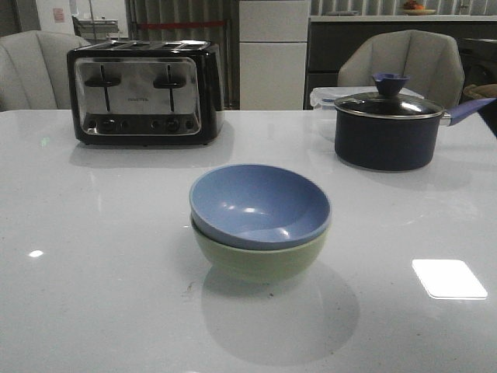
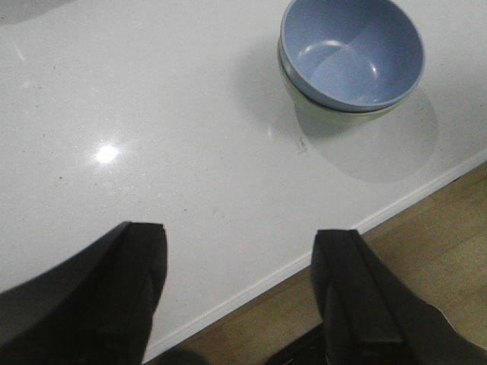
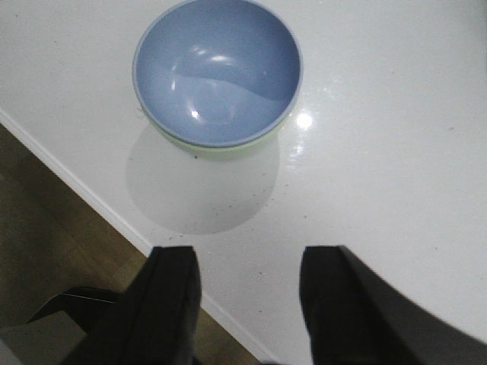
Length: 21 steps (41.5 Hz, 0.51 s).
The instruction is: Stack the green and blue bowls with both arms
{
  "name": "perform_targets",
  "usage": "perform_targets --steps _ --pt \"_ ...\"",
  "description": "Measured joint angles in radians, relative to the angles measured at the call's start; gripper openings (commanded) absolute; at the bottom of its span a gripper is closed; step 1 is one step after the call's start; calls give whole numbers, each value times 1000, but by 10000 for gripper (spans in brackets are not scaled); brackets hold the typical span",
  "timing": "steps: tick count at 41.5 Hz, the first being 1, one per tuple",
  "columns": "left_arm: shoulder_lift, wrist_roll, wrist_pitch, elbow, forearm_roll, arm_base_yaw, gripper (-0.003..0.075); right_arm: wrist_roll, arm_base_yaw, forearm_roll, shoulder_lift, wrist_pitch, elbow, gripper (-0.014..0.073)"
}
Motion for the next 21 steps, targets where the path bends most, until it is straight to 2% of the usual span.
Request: perform_targets --steps 7,11,21 --pt "2 -3 0 2 2 0 474 7 -56 -6 -1 14 0 431" --pt "2 -3 0 2 4 0 422 11 -71 -8 -1 31 0 401" --pt "2 -3 -25 6 6 0 194 11 -72 -10 -1 36 0 79"
